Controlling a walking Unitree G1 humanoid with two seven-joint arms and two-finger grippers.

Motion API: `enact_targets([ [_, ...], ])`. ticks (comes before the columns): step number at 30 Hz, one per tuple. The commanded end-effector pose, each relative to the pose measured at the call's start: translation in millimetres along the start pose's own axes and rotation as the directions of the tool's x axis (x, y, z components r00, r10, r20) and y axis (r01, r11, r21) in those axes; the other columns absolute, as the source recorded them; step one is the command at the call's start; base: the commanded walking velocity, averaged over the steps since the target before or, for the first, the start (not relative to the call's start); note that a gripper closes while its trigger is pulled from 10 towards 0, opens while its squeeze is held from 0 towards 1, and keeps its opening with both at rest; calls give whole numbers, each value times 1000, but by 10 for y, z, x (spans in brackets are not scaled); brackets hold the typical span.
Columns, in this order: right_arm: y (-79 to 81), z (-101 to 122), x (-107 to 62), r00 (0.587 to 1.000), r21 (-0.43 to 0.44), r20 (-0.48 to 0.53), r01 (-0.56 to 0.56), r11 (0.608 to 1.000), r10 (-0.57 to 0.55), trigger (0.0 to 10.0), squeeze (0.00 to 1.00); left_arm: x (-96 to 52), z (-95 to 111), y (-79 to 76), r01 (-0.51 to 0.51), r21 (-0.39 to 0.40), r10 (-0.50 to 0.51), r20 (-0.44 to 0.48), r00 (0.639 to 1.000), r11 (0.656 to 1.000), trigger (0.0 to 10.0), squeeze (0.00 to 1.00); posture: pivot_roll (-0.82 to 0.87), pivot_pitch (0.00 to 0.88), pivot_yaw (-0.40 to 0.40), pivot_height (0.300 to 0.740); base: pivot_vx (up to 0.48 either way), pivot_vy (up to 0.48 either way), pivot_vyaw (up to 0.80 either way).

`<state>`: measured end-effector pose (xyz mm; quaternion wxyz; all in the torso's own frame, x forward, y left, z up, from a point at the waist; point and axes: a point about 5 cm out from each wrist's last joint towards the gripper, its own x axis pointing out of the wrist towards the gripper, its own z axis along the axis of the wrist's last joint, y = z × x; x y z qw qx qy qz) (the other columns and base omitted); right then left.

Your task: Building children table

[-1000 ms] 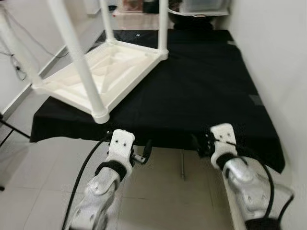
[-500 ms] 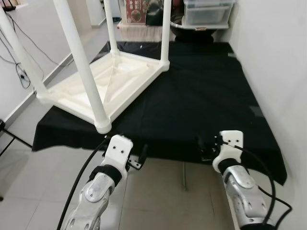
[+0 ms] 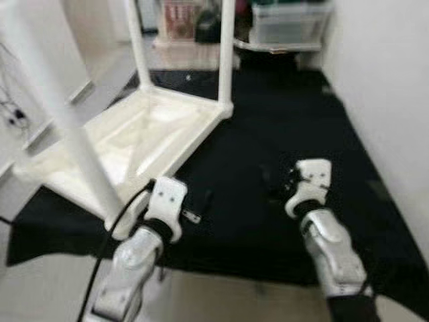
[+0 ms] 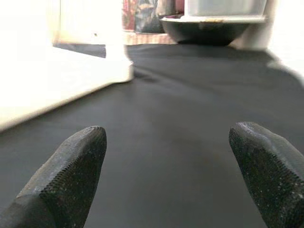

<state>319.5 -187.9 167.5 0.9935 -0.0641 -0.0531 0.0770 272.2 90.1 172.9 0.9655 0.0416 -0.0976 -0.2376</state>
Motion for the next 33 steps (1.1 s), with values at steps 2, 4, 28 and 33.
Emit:
enact_targets([
  [2,91,121,46,996,-59,45,-72,996,74,10000,0,4,-22,-35,15,-21,-15,-10,1000,1000,10000,0,35,122,-6,740,465,0,0],
  [4,129,195,62,986,-110,59,-146,983,153,10000,0,7,-24,-38,13,-25,-13,-10,1000,1000,10000,0,39,125,-9,740,446,0,800],
  [28,77,666,249,859,-643,-89,-436,629,504,10000,0,-42,-130,-361,151,-78,-158,-81,984,985,10000,0,41,141,-23,740,80,0,800],
  [33,28,662,301,848,-690,-192,-475,547,495,10000,0,-51,-138,-398,191,-94,-199,-88,976,977,10000,0,40,142,-23,740,0,0,160],
])
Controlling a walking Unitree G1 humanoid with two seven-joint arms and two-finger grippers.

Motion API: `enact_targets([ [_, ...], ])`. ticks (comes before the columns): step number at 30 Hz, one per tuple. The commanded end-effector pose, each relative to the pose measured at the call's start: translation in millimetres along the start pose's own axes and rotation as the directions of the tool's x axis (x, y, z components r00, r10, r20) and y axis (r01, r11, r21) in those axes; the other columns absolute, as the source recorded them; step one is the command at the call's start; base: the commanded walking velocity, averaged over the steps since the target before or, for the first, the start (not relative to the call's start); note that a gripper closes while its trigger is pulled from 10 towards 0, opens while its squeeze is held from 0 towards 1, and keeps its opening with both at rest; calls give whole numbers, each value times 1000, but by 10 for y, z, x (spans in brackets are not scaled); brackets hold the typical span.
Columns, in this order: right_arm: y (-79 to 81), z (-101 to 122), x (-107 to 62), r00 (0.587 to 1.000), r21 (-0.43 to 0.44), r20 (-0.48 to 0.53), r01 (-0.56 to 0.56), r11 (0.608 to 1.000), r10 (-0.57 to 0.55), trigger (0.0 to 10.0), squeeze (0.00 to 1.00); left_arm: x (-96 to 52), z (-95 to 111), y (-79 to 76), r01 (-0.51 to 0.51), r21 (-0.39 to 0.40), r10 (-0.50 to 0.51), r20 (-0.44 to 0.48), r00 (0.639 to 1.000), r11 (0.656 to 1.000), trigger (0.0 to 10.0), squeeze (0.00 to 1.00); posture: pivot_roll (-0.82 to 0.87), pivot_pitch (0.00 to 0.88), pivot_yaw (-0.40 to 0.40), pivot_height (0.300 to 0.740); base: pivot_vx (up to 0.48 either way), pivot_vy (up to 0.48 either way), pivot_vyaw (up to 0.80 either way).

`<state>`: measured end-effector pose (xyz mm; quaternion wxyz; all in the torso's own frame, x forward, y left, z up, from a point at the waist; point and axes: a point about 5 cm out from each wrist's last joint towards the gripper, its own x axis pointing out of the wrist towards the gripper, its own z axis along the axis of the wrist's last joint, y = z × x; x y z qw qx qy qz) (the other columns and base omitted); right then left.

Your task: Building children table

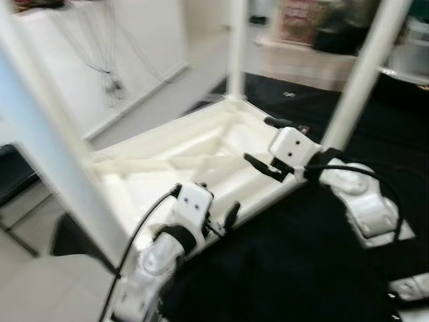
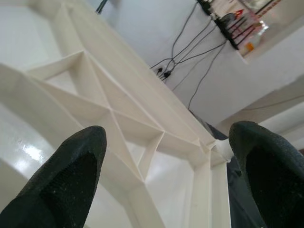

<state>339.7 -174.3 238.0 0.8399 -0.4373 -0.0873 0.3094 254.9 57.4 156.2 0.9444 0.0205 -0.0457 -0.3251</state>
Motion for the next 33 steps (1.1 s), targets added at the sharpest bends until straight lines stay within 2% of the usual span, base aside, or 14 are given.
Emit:
enact_targets([
  [1,-19,-13,30,997,-43,-47,-60,997,58,10000,0,-23,-32,-29,36,-9,-36,-24,999,999,10000,0,42,143,-23,740,0,0,0],
  [5,-197,24,33,992,-80,-84,-98,992,92,10000,0,-23,-55,-59,70,-15,-71,-38,997,997,10000,0,38,143,-21,740,0,0,0],
  [7,-265,-4,32,983,-123,-152,-124,985,105,10000,0,-22,-58,-67,75,-15,-76,-39,996,997,10000,0,34,143,-22,740,0,0,0],
  [9,-278,-9,30,977,-148,-169,-154,977,129,10000,0,-21,-59,-69,76,-15,-77,-41,996,997,10000,0,34,143,-22,740,0,0,0],
  [11,-286,-38,27,961,-235,-219,-219,947,168,10000,0,-20,-63,-79,81,-15,-82,-43,996,997,10000,0,33,142,-22,740,0,0,0],
  [14,-278,-60,25,951,-272,-246,-255,928,189,10000,0,-20,-65,-84,83,-15,-84,-43,996,996,10000,0,31,141,-24,740,0,0,0],
  [15,-260,-112,24,925,-313,-300,-326,892,233,10000,0,-21,-68,-91,85,-17,-86,-45,995,996,10000,0,30,142,-25,740,0,0,0],
  [18,-257,-139,24,910,-322,-324,-363,874,259,10000,0,-24,-69,-95,87,-19,-88,-47,995,996,10000,0,29,144,-29,740,0,0,0],
  [22,-257,-203,92,833,-386,-439,-512,767,336,10000,0,-30,-67,-112,90,-22,-91,-48,995,996,10000,0,29,152,-36,740,0,0,0],
  [24,-257,-203,92,833,-386,-439,-512,767,336,10000,0,-30,-67,-112,90,-22,-91,-48,995,996,10000,0,29,152,-36,740,0,0,0],
  [27,-295,-222,111,789,-448,-506,-586,675,348,10000,0,-38,-65,-117,88,-25,-89,-48,995,996,10000,0,30,158,-37,740,0,0,0],
  [29,-323,-259,82,739,-443,-562,-649,618,372,10000,0,-47,-63,-120,86,-28,-88,-48,995,996,10000,0,30,167,-42,740,0,0,0],
  [30,-323,-259,82,739,-443,-562,-649,618,372,10000,0,-47,-63,-120,86,-28,-88,-48,995,996,10000,0,30,167,-42,740,0,0,0],
  [33,-418,-282,37,694,-437,-618,-694,573,369,10000,0,-57,-61,-123,85,-29,-86,-49,995,996,10000,0,31,172,-44,740,0,0,0],
])
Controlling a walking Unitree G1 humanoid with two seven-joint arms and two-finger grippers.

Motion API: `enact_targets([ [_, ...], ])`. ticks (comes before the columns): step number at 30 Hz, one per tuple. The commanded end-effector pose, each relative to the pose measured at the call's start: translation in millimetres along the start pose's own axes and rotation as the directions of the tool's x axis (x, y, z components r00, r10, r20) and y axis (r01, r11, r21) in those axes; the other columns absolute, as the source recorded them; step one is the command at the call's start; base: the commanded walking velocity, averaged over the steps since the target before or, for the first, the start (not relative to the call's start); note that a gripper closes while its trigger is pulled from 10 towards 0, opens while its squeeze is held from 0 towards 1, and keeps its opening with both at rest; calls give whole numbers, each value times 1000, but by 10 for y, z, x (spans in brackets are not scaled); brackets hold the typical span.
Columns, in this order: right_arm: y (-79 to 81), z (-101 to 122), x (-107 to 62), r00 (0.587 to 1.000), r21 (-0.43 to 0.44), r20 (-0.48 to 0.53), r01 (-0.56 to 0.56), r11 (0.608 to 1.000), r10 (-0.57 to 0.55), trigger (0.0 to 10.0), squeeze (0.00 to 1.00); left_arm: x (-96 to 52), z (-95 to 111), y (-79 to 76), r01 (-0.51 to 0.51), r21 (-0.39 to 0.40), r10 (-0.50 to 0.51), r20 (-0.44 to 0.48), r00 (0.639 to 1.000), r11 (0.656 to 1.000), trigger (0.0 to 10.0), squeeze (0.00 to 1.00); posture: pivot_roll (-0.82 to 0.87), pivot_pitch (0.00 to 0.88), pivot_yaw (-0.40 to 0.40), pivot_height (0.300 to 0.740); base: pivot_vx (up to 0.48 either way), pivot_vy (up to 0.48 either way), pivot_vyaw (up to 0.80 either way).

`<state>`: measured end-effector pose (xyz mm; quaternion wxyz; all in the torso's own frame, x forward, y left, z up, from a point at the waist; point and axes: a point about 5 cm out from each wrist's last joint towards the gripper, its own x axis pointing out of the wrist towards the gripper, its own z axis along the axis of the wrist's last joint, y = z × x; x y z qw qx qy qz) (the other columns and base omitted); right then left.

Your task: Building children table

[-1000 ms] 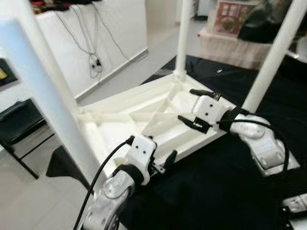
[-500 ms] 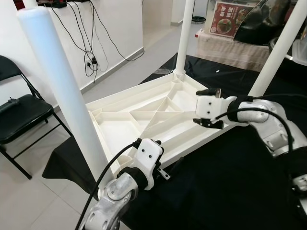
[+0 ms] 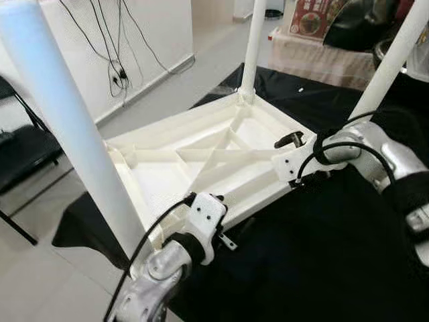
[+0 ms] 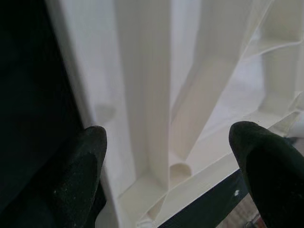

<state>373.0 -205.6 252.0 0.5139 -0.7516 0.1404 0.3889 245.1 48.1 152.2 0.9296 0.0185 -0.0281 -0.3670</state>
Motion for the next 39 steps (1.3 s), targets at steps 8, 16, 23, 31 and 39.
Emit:
enact_targets([
  [8,-185,-145,-201,999,42,13,-34,999,34,10000,0,-41,-29,10,-5,-12,5,-24,1000,1000,10000,0,34,174,-45,740,0,0,0],
  [16,37,-250,-124,975,5,-77,-209,978,208,10000,0,-37,-19,25,-7,-9,6,-24,1000,1000,10000,0,26,172,-38,740,0,0,0],
  [23,208,-143,121,967,-28,-66,-248,968,246,10000,0,-40,-13,24,-8,-9,8,-24,1000,1000,10000,0,31,173,-38,740,0,0,0],
  [31,214,-40,277,971,-51,-78,-229,972,225,10000,0,-43,-15,19,-8,-8,8,-24,1000,1000,10000,0,31,176,-41,740,0,0,0],
  [39,291,-57,331,938,-127,-171,-325,937,302,10000,0,-29,-9,16,-11,-8,11,-21,1000,1000,10000,0,31,178,-49,740,0,0,0],
])
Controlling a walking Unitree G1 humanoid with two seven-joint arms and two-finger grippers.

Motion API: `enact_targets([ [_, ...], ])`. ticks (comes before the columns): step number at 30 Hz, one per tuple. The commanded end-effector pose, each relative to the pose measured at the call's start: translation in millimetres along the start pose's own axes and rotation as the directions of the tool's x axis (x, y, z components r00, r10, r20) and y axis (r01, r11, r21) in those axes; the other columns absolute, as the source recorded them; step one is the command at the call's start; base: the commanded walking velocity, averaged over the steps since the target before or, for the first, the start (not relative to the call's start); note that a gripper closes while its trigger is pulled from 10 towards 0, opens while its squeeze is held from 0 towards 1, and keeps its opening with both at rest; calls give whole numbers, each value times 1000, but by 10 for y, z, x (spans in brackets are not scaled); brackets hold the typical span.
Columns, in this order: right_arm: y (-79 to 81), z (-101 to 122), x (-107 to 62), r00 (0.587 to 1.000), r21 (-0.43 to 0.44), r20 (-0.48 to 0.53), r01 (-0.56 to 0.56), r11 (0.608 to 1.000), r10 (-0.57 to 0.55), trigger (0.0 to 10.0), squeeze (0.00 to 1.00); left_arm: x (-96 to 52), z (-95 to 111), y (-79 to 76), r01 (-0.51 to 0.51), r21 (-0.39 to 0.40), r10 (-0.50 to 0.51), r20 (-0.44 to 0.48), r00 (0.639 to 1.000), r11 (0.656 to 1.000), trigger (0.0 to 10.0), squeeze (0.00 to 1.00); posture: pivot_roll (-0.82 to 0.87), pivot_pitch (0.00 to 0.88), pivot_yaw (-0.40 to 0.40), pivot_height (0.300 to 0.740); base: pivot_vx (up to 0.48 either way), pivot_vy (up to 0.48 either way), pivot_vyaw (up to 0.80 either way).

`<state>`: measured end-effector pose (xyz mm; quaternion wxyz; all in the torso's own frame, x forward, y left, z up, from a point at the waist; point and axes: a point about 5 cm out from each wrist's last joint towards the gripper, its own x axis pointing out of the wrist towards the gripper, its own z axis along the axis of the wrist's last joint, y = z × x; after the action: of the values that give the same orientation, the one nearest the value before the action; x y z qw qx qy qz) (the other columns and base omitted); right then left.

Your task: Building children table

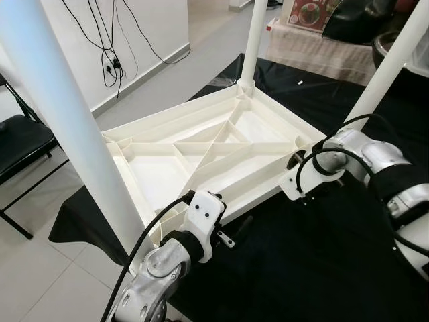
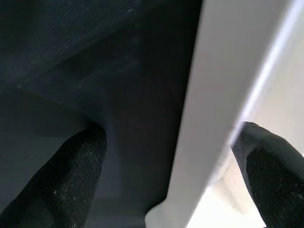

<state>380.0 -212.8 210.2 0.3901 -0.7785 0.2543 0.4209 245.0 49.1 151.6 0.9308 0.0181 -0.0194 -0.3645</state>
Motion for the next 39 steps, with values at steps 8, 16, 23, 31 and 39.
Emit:
enact_targets([
  [8,232,-322,-78,972,-53,-180,-165,985,153,10000,0,-35,0,2,-14,-6,14,1,1000,1000,10000,0,26,184,-59,740,0,0,0],
  [16,518,-489,-127,943,-32,-181,-288,957,278,10000,0,-39,1,-5,-14,-8,14,4,1000,1000,10000,0,19,186,-64,740,0,0,0],
  [23,912,-494,-74,909,-44,-101,-411,911,405,10000,0,-37,1,-18,-14,-9,14,5,1000,1000,10000,0,12,181,-73,740,0,0,0],
  [31,1297,-478,-48,857,-41,-13,-515,856,515,10000,0,-33,4,-33,-13,-10,13,7,1000,1000,10000,0,8,177,-76,740,0,0,0],
  [39,1702,-578,-184,783,22,36,-622,782,622,10000,0,-29,17,-37,-18,-13,19,12,1000,1000,10000,0,4,183,-86,740,0,0,0],
])
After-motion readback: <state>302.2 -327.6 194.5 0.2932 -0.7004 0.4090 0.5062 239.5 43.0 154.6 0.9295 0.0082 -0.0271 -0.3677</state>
